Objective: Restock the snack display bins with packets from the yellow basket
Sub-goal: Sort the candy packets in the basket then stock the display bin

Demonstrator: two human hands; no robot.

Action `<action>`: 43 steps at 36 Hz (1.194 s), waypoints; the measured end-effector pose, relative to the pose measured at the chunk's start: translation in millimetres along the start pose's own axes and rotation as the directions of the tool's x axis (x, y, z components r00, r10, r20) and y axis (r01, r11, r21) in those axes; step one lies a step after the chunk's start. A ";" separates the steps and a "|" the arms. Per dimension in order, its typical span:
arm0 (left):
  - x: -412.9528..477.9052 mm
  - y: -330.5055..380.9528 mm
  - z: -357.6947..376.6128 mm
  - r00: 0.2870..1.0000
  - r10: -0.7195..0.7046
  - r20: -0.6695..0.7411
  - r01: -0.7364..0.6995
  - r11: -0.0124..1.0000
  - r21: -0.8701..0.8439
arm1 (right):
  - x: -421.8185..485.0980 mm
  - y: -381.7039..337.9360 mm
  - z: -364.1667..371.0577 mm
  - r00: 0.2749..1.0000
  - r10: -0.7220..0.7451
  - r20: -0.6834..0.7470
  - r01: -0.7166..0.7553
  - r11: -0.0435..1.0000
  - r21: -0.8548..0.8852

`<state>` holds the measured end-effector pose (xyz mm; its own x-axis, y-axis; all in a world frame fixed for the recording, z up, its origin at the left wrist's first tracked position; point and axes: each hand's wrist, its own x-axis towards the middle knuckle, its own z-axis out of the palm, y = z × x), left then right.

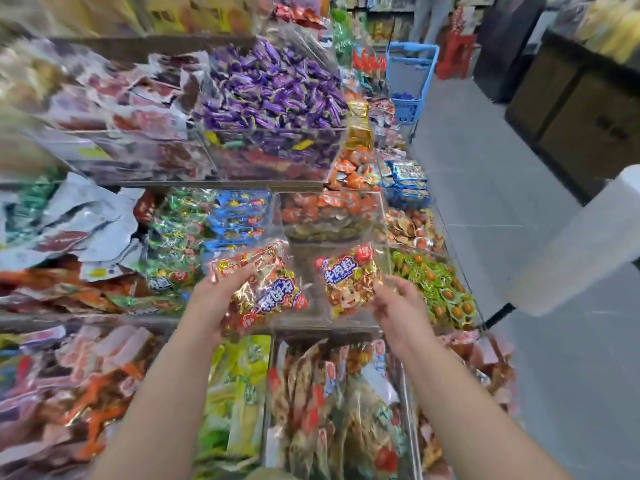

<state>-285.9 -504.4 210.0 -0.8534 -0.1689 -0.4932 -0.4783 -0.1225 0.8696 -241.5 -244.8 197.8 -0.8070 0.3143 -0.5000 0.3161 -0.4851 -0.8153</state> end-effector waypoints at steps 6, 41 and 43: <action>53.5 46.1 -11.4 0.999 0.032 0.007 -0.032 0.999 0.030 | 46.7 1.6 47.5 1.000 0.018 -0.008 -0.018 1.000 -0.013; 143.6 71.6 0.7 0.997 -0.070 0.046 0.075 0.989 -0.124 | 271.6 72.6 138.1 0.995 -0.068 -0.066 -0.015 0.576 -0.817; 143.1 71.9 0.7 0.997 -0.058 0.051 0.064 0.990 -0.129 | 270.6 73.8 139.3 0.998 -0.050 -0.048 -0.016 0.505 -0.863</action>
<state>-442.6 -536.7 201.9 -0.8337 -0.1111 -0.5409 -0.5014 -0.2581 0.8258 -506.0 -309.3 43.0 -0.7970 0.3767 -0.4721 0.6030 0.4545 -0.6556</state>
